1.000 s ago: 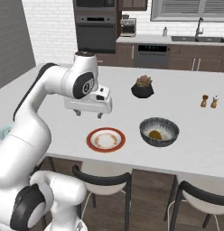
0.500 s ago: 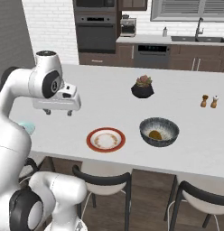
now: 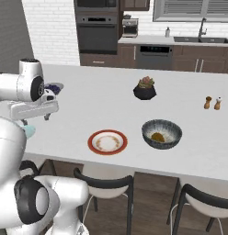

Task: Pick the chicken drumstick and avocado from their plates and place them in the bowl. Then put the bowl in the fridge.

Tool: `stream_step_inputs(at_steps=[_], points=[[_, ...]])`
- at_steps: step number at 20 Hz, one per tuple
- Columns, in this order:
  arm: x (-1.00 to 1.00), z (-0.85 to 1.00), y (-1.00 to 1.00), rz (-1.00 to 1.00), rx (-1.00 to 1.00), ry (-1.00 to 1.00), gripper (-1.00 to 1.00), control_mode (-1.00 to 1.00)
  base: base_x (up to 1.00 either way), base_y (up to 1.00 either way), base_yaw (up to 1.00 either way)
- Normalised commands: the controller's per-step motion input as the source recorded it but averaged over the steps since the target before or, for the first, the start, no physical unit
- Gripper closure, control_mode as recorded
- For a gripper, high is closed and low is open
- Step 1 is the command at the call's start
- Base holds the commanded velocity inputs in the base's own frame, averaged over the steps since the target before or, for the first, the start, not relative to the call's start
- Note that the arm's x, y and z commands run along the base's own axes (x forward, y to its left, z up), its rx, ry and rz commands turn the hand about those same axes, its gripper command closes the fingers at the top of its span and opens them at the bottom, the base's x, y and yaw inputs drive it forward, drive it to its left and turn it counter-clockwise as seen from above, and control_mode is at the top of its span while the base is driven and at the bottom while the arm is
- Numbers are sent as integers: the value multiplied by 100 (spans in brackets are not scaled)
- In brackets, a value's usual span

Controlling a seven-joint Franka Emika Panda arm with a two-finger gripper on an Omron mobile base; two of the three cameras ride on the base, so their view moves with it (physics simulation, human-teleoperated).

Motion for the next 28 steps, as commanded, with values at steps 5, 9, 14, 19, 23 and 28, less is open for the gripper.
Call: stream_step_inputs(at_steps=[5, 9, 14, 19, 23, 28], points=[[3, -25, 100, 64, 0, 12, -100, -100, 0, 0, 0], [20, -26, 100, 42, -5, 1, -100, -100, 0, 0, 0], [33, -14, 80, 23, -1, 2, -100, -100, 0, 0, 0], [38, -33, 45, 17, 0, 4, -100, -100, 0, 0, 0], [37, -40, 27, 5, -8, -10, -100, -100, 0, 0, 0], [38, -47, 21, 7, -2, -13, -100, -100, 0, 0, 0]])
